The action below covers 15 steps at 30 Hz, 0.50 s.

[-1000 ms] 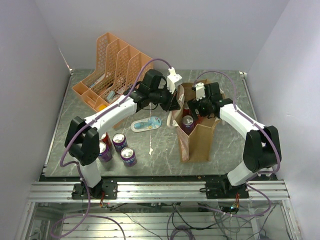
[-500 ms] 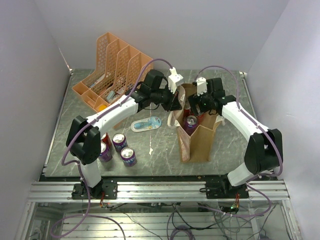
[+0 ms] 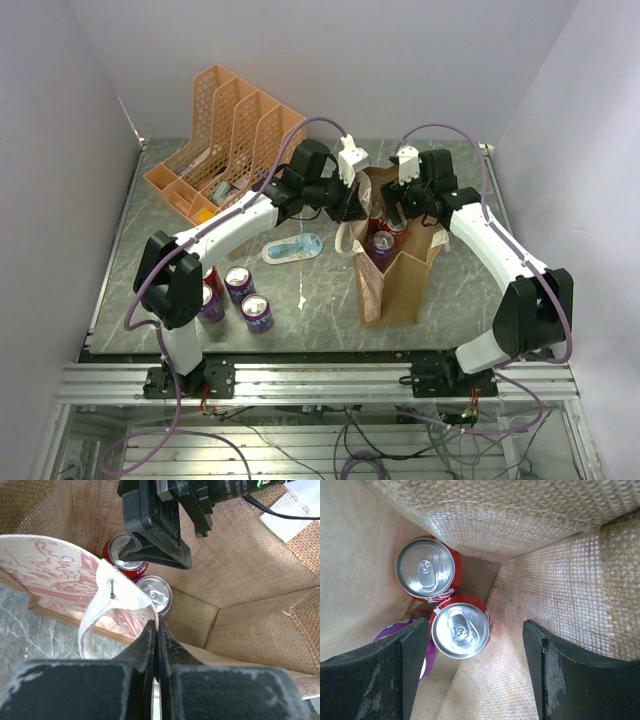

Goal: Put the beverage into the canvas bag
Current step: Place the drink in the canvas bag.

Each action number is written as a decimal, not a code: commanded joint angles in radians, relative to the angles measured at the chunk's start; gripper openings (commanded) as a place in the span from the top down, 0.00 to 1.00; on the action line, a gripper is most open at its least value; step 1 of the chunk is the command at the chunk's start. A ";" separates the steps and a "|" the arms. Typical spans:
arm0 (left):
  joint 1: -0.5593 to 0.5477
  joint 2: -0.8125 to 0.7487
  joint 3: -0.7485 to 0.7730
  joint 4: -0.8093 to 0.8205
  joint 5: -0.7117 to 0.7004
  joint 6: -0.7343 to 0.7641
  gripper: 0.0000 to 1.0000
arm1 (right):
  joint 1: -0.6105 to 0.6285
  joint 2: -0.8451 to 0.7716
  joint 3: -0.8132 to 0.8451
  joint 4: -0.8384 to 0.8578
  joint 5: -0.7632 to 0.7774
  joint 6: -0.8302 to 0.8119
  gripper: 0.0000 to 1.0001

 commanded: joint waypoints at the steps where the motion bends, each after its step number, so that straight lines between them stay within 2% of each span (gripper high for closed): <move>1: -0.014 0.027 0.015 0.037 0.000 -0.002 0.93 | -0.011 -0.041 0.030 -0.023 -0.017 -0.010 0.26; 4: -0.014 0.021 0.011 0.039 -0.002 -0.003 0.92 | -0.010 -0.056 0.038 -0.032 -0.046 -0.014 0.26; 8: -0.014 0.006 0.009 0.042 0.002 -0.011 0.86 | -0.011 -0.083 0.067 -0.042 -0.077 -0.033 0.26; 15: -0.011 -0.035 0.012 0.027 0.011 0.025 0.63 | 0.000 -0.133 0.130 -0.078 -0.142 -0.052 0.25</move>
